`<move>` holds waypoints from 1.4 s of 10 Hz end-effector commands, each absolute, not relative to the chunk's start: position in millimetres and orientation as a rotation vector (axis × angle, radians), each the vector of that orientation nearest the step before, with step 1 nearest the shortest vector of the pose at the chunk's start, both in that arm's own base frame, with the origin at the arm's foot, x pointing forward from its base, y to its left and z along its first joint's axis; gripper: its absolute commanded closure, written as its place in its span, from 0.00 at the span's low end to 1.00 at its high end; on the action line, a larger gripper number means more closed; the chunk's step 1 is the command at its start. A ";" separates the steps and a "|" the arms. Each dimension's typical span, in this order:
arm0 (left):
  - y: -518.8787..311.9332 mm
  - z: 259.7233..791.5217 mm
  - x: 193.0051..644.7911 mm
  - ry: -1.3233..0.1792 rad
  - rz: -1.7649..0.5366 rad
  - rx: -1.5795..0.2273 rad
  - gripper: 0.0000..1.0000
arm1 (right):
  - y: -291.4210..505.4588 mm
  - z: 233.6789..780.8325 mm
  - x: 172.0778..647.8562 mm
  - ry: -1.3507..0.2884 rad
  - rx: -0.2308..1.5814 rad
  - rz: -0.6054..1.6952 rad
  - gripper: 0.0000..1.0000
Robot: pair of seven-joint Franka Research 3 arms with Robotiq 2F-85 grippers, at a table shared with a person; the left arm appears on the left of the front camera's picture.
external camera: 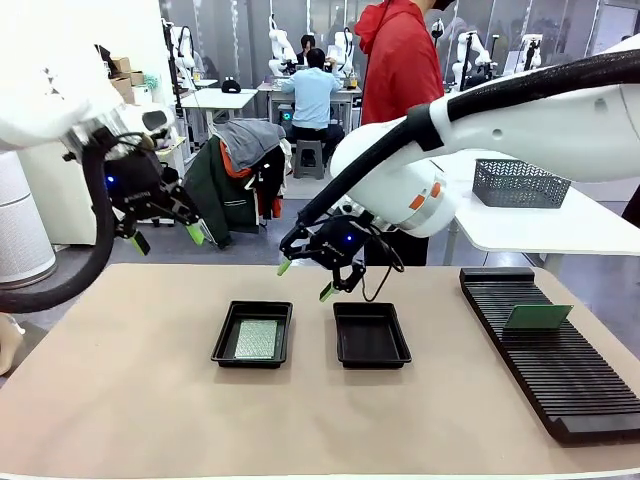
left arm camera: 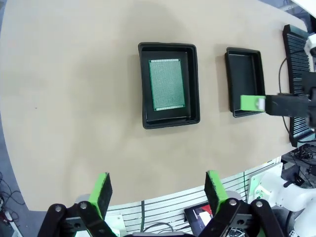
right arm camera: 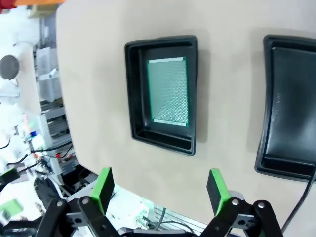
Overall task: Inspect and transfer BCBs to ESD trays.
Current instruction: Pick up the ESD tray and place it on the left side of the table.
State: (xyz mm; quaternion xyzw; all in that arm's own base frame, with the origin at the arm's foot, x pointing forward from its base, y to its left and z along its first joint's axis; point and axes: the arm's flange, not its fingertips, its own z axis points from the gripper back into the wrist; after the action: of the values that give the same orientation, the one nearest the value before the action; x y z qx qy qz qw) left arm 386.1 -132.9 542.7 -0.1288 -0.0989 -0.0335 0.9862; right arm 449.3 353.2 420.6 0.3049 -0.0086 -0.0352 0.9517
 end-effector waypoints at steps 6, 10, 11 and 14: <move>-170.4 460.3 430.8 -0.142 -0.082 -0.174 0.00 | 291.9 376.0 425.9 -0.018 0.852 -0.081 0.00; -184.9 413.6 456.8 -0.114 -0.069 -0.094 0.00 | 289.6 371.8 430.7 -0.010 0.845 -0.101 0.00; -187.3 402.9 462.9 -0.116 -0.062 -0.082 0.00 | 289.6 371.8 430.7 -0.010 0.845 -0.101 0.00; -193.3 378.8 478.3 -0.128 -0.053 -0.052 0.00 | 289.6 371.8 430.7 -0.010 0.845 -0.101 0.00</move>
State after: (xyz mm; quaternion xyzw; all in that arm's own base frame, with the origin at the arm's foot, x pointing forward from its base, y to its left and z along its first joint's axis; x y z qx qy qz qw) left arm 470.9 -184.9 382.3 -0.0382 -0.0539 -0.0362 0.9972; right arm 429.1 286.5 370.2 0.4186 -0.0056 -0.0440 0.9071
